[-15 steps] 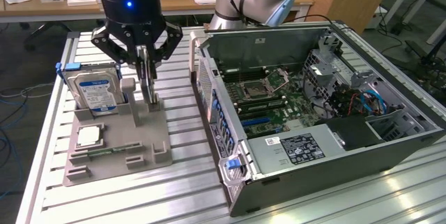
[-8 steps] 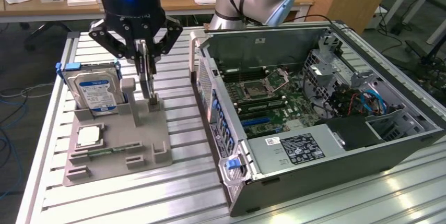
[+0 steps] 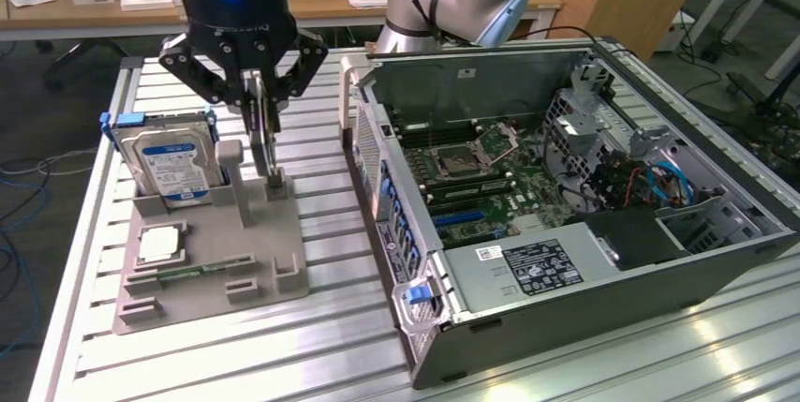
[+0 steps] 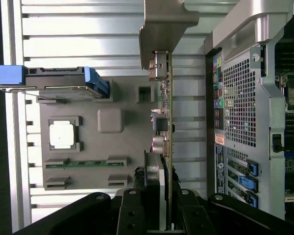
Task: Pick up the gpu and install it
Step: 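Pick up the gpu and move the gpu toward the slot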
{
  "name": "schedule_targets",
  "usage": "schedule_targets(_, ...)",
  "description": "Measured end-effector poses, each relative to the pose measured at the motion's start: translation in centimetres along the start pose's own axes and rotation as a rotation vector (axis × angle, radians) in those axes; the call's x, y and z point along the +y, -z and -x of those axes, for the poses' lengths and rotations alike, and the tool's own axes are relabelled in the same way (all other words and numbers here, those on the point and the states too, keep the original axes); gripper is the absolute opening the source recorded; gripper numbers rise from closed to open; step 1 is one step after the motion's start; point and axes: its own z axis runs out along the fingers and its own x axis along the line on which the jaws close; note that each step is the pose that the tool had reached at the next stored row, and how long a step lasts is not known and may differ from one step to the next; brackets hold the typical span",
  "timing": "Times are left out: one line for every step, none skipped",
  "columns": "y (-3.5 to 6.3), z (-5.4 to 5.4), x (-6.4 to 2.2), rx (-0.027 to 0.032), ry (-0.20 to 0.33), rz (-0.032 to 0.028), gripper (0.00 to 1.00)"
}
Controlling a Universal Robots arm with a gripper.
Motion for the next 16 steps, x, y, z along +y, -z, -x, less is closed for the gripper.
schedule_targets(0.06, 0.00, 0.00, 0.0001, 0.000, -0.0001, 0.28)
schedule_targets(0.11, 0.00, 0.01, 0.0000, 0.000, -0.0001, 0.28)
schedule_targets(0.17, 0.01, 0.01, 0.0000, 0.000, 0.0000, 0.28)
schedule_targets(0.23, 0.01, 0.01, -0.0001, 0.000, 0.0001, 0.28)
schedule_targets(0.29, 0.01, 0.01, -0.0001, 0.000, 0.0001, 0.28)
schedule_targets(0.34, 0.01, 0.01, -0.0001, 0.000, 0.0001, 0.28)
schedule_targets(0.37, 0.01, 0.02, -0.0002, 0.001, 0.0001, 0.28)
schedule_targets(0.41, 0.01, 0.02, 0.0000, 0.002, 0.0001, 0.28)
schedule_targets(0.44, 0.01, 0.02, 0.0001, 0.003, 0.0001, 0.28)
schedule_targets(0.46, 0.01, 0.02, 0.0000, 0.004, 0.0002, 0.28)
schedule_targets(0.48, 0.02, 0.02, 0.0000, 0.004, 0.0003, 0.28)
schedule_targets(0.51, 0.01, 0.02, 0.0002, 0.005, 0.0002, 0.28)
schedule_targets(0.53, 0.02, 0.02, 0.0002, 0.005, 0.0002, 0.28)
schedule_targets(0.55, 0.02, 0.03, 0.0002, 0.006, 0.0002, 0.28)
schedule_targets(0.59, 0.02, 0.03, 0.0003, 0.007, 0.0002, 0.28)
schedule_targets(0.63, 0.02, 0.03, 0.0004, 0.007, 0.0002, 0.28)
